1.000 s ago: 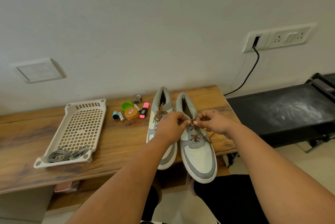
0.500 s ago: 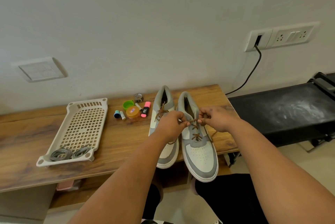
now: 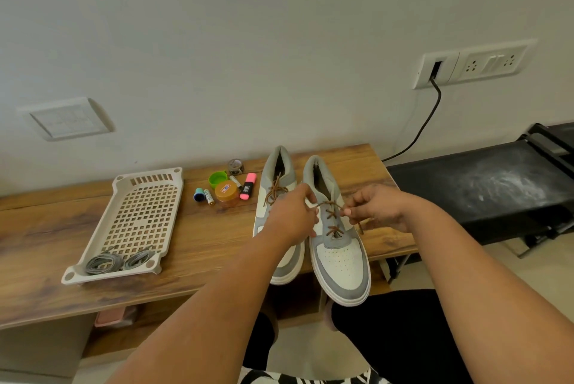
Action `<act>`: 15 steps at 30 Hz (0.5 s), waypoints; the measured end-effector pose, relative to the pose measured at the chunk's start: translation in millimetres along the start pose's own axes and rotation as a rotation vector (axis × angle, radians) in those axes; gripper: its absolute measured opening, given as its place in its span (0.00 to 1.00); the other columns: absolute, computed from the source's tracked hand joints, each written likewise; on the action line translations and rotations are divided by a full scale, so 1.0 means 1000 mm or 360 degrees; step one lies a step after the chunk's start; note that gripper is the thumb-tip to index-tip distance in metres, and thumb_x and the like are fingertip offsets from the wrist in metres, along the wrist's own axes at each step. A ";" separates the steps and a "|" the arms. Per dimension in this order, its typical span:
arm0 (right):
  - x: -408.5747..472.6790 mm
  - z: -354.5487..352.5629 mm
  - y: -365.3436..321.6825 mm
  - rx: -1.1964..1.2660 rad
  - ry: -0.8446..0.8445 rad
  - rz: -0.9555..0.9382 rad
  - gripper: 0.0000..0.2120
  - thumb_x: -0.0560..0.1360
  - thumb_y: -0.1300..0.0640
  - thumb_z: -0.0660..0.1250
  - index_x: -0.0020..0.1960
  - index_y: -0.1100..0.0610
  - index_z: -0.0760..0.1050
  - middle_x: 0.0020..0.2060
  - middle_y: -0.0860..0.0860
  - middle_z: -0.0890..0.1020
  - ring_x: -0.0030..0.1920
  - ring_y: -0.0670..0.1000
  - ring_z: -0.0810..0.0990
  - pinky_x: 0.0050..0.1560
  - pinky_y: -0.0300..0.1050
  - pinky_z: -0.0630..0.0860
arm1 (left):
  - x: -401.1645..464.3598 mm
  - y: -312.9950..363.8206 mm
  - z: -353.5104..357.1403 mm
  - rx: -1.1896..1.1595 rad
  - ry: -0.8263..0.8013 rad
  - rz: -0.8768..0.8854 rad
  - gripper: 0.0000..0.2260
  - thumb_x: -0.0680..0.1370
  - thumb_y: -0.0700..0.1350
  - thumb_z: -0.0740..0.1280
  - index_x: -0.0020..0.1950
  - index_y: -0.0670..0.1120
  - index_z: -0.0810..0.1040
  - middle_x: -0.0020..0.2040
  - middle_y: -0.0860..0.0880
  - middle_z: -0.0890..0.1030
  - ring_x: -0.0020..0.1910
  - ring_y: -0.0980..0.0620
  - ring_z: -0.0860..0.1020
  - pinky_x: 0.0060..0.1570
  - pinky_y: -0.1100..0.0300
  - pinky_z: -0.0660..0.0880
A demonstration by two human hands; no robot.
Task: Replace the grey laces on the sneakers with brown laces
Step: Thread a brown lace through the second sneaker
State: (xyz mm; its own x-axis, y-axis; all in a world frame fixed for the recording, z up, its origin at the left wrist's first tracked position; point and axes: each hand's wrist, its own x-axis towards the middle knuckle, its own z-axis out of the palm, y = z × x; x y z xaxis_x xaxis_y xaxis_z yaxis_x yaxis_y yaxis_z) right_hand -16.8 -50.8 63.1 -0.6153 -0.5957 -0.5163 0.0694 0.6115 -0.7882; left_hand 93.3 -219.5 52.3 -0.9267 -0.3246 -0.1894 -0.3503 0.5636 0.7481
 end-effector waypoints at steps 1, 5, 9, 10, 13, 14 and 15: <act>-0.002 0.001 0.001 0.0152 -0.0074 0.0044 0.07 0.78 0.62 0.67 0.54 0.63 0.80 0.47 0.55 0.83 0.49 0.53 0.81 0.55 0.51 0.80 | -0.003 0.002 -0.001 0.0050 -0.0050 -0.0001 0.04 0.80 0.39 0.63 0.52 0.47 0.73 0.48 0.45 0.82 0.32 0.53 0.82 0.30 0.61 0.76; -0.006 0.016 0.001 0.0681 -0.0236 0.0154 0.07 0.81 0.59 0.62 0.50 0.61 0.77 0.42 0.55 0.82 0.46 0.53 0.82 0.56 0.53 0.78 | -0.011 0.009 0.006 0.0167 -0.0259 -0.0080 0.04 0.79 0.39 0.65 0.47 0.48 0.75 0.49 0.46 0.84 0.36 0.53 0.83 0.29 0.66 0.75; -0.006 0.036 -0.007 0.0870 -0.0135 0.0151 0.09 0.82 0.56 0.62 0.48 0.59 0.79 0.44 0.56 0.82 0.48 0.54 0.80 0.52 0.49 0.78 | -0.016 0.018 0.015 0.0412 -0.0438 -0.0096 0.06 0.76 0.40 0.67 0.50 0.41 0.82 0.49 0.44 0.85 0.49 0.45 0.83 0.52 0.51 0.80; -0.007 0.041 -0.008 0.0863 -0.0081 0.0140 0.09 0.81 0.57 0.62 0.48 0.59 0.79 0.44 0.56 0.82 0.47 0.53 0.80 0.49 0.47 0.78 | -0.015 0.018 0.014 0.0502 -0.0459 -0.0100 0.07 0.77 0.42 0.67 0.51 0.41 0.83 0.50 0.44 0.85 0.50 0.46 0.82 0.55 0.51 0.79; -0.004 0.047 -0.002 0.0577 0.0178 0.0030 0.06 0.79 0.58 0.67 0.48 0.60 0.81 0.49 0.57 0.84 0.49 0.53 0.82 0.50 0.46 0.80 | -0.010 0.018 0.001 0.0319 -0.0499 -0.0242 0.13 0.82 0.47 0.62 0.51 0.40 0.82 0.50 0.45 0.85 0.45 0.51 0.80 0.50 0.56 0.77; -0.003 0.045 0.000 0.0366 0.0294 -0.0014 0.05 0.77 0.57 0.70 0.46 0.58 0.82 0.50 0.56 0.85 0.51 0.53 0.83 0.54 0.48 0.80 | -0.007 0.017 -0.004 0.0128 -0.0373 -0.0301 0.15 0.83 0.50 0.61 0.50 0.41 0.82 0.48 0.46 0.85 0.43 0.51 0.80 0.47 0.57 0.77; -0.003 0.043 0.002 0.0170 0.0387 -0.0055 0.05 0.75 0.55 0.72 0.43 0.56 0.83 0.48 0.54 0.85 0.52 0.53 0.83 0.57 0.50 0.79 | -0.004 0.015 -0.005 -0.0110 -0.0225 -0.0354 0.15 0.83 0.51 0.60 0.50 0.43 0.81 0.47 0.47 0.85 0.42 0.51 0.80 0.44 0.57 0.77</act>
State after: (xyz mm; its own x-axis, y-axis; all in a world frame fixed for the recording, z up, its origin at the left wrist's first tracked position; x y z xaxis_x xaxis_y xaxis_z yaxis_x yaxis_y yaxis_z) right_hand 18.9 -70.5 48.8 -0.7884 -0.4648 -0.4029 0.1195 0.5268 -0.8415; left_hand 92.4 -213.3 67.3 -0.8394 -0.3225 -0.4375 -0.5420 0.4352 0.7189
